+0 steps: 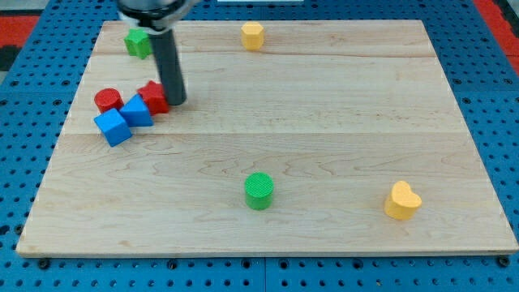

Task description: Place your arm in between the yellow hexagon and red star

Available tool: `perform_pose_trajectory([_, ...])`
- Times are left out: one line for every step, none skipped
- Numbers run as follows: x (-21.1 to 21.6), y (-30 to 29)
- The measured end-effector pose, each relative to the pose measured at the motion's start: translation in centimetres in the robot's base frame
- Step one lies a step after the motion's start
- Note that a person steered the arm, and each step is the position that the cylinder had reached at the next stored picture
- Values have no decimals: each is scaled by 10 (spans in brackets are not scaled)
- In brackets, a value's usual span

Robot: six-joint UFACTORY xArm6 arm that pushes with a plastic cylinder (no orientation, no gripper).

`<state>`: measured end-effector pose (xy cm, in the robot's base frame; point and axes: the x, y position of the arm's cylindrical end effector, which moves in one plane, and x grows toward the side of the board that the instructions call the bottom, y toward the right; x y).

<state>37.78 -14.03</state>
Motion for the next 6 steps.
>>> perform_pose_trajectory([-7, 20])
perform_pose_trajectory([-24, 24])
perform_pose_trajectory([-42, 24])
perform_pose_trajectory([-55, 24])
perform_pose_trajectory([-64, 24])
perform_pose_trajectory([-68, 24])
